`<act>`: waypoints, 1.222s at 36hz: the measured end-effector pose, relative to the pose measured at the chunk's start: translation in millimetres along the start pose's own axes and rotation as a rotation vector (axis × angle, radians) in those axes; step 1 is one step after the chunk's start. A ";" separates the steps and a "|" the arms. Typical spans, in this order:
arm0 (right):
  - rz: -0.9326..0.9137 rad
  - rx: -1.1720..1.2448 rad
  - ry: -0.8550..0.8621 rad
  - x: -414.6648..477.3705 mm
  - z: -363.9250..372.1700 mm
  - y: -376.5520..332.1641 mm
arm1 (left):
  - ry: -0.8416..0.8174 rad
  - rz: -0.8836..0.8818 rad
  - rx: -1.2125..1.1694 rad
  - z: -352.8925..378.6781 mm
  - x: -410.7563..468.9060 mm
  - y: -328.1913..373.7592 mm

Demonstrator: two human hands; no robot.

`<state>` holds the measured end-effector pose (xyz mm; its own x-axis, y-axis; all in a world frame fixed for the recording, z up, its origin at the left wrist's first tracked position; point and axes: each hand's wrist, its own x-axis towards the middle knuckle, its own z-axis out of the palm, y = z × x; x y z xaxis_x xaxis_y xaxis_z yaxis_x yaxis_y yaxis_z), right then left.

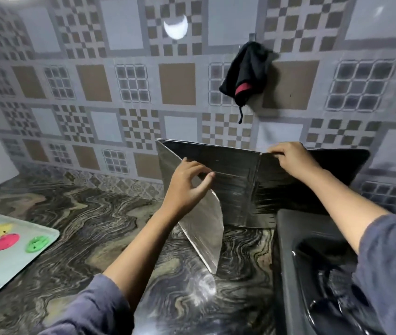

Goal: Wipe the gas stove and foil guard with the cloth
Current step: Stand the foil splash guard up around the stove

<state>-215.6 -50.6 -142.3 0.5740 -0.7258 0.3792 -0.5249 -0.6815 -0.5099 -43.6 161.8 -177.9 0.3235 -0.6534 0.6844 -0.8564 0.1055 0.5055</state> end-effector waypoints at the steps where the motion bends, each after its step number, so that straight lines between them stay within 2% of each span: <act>1: 0.007 -0.016 0.001 -0.6 -4.2 6.0 | -0.009 -0.044 -0.021 1.7 1.1 2.0; 11: 0.156 -0.113 0.034 -16.5 -39.8 64.4 | -0.176 -0.612 -0.405 32.6 19.2 30.8; 13: 0.165 -0.143 0.048 -21.2 -48.0 72.3 | -0.203 -0.679 -0.453 41.0 23.2 34.9; 18: 0.208 -0.229 0.056 -30.8 -61.3 79.3 | -0.225 -0.651 -0.545 56.5 30.3 55.2; 26: 0.022 -0.211 0.011 -22.2 -33.6 51.2 | -0.268 -0.640 -0.644 68.0 31.2 76.0; 35: -0.038 -0.229 0.149 -1.9 -13.0 58.2 | -0.234 -0.761 -0.531 76.4 41.9 72.4; 44: 0.005 -0.124 0.058 7.5 -29.1 90.9 | -0.287 -0.784 -0.338 107.3 79.5 64.4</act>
<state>-277.3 -120.8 -163.3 0.5359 -0.7309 0.4227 -0.6033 -0.6817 -0.4138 -116.2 36.2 -147.3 0.6135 -0.7876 -0.0567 -0.2535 -0.2645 0.9305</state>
